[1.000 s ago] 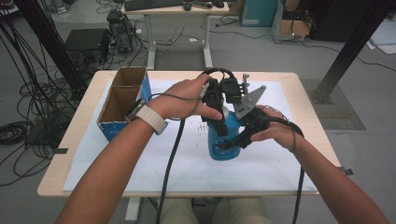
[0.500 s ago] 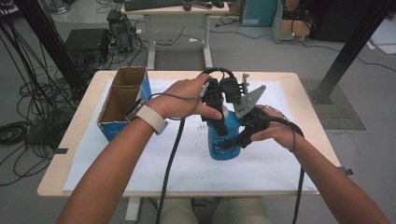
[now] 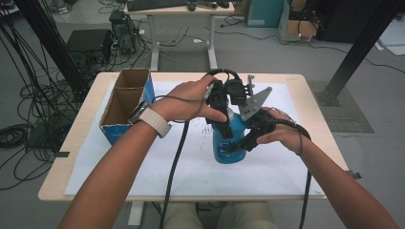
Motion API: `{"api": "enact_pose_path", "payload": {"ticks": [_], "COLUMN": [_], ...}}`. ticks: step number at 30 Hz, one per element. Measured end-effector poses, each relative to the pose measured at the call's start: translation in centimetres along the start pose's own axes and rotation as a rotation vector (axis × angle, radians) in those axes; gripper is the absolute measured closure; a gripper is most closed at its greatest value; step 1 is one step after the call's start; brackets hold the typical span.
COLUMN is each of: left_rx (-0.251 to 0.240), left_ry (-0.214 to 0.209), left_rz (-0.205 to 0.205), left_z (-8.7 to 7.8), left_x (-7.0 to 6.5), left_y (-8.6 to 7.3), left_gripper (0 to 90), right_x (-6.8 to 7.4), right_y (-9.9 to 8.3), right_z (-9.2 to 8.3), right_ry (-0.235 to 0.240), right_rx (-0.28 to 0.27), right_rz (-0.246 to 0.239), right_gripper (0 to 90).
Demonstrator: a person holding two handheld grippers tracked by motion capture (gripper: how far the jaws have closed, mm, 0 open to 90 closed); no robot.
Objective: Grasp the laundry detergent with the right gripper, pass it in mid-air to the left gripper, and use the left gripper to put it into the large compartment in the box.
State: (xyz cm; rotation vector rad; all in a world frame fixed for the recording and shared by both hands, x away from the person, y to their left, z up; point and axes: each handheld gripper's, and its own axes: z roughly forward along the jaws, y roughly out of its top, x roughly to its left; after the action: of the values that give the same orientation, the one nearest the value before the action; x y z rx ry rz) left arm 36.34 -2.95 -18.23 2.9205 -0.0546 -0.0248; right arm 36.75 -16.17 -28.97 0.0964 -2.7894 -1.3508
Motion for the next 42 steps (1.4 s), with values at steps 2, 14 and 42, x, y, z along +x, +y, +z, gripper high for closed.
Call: {"api": "enact_pose_path", "payload": {"ticks": [2,14,42], "left_rx": [0.003,-0.006,-0.006], "left_ry": [-0.002,0.003,0.0], "left_rz": [0.013,0.001,-0.004], "left_z": [-0.01,-0.05,-0.03], "left_x": [0.11,-0.01,-0.06], "left_y": [0.02,0.03,0.03], "left_gripper": [37.1,37.1,37.0], "right_x": [-0.02,0.0,0.05], "right_y": [0.0,0.02,0.02], "right_z": [0.0,-0.14,-0.15], "right_ry": [-0.002,-0.002,-0.004], "right_rx": [0.001,0.003,0.004], "right_rz": [-0.001,0.0,-0.003], "right_gripper": [43.3,43.2,43.1]}}
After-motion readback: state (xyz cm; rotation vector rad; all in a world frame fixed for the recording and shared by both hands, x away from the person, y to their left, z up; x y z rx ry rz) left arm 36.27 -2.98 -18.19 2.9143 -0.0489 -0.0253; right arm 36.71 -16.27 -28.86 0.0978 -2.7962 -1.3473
